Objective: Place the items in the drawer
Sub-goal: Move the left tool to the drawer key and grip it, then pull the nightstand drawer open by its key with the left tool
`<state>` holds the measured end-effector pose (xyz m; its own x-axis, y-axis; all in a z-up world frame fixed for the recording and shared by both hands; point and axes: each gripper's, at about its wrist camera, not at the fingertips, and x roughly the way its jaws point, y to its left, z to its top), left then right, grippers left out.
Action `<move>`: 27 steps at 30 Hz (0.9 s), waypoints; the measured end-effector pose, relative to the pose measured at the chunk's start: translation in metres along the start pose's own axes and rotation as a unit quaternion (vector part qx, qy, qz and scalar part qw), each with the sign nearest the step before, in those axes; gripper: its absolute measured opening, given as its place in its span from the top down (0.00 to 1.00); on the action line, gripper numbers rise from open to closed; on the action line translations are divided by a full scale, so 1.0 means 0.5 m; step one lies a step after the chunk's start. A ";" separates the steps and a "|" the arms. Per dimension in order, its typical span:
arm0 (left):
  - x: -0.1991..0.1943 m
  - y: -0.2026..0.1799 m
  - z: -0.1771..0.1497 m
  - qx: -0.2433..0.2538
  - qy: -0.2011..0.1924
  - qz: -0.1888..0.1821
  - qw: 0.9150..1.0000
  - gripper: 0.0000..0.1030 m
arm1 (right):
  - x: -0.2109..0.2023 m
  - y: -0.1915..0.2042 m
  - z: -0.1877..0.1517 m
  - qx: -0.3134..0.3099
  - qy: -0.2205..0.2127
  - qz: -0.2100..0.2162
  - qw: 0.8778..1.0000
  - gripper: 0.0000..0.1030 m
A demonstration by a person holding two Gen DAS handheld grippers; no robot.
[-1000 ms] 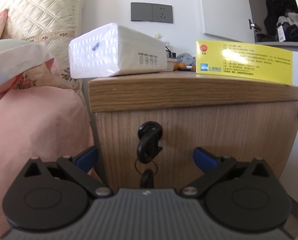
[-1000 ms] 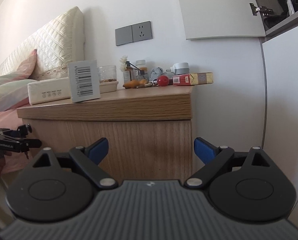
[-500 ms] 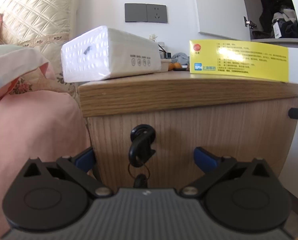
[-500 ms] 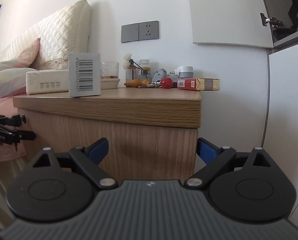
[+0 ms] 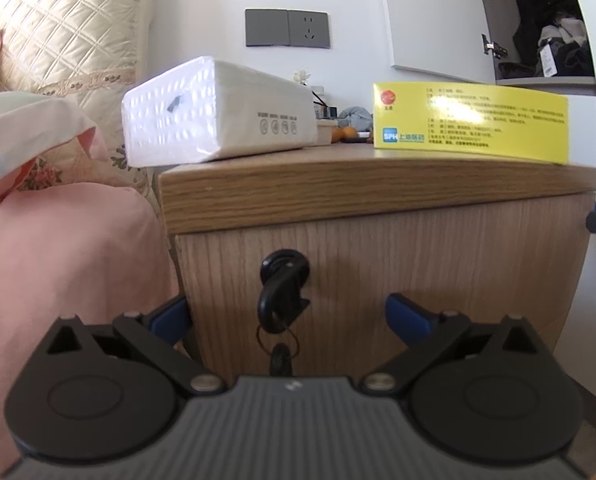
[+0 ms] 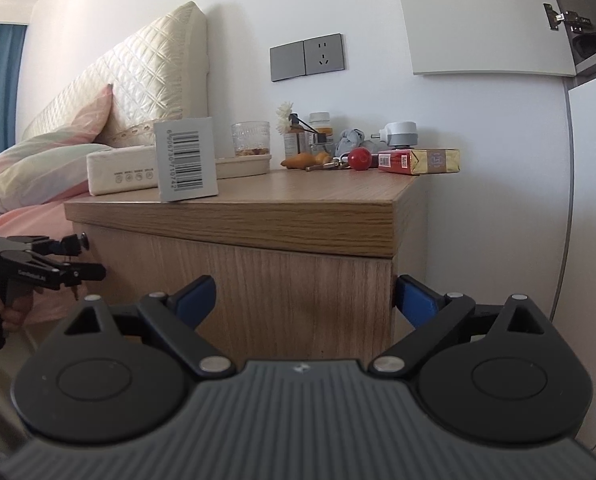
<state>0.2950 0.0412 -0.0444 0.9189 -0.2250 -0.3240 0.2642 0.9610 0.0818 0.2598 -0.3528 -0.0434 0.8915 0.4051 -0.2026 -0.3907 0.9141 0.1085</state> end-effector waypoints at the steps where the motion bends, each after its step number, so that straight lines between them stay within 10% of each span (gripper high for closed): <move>1: -0.002 0.000 0.000 -0.001 0.000 0.000 1.000 0.01 | -0.002 -0.002 0.001 0.000 0.001 0.004 1.000 0.04; 27: -0.068 0.005 0.000 -0.044 -0.005 -0.012 0.999 0.00 | -0.067 0.024 -0.020 -0.003 -0.011 0.019 1.000 0.04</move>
<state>0.2643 0.0511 -0.0332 0.9156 -0.2501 -0.3147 0.2602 0.9655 -0.0103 0.2230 -0.3553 -0.0451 0.8810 0.4385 -0.1774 -0.4251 0.8985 0.1097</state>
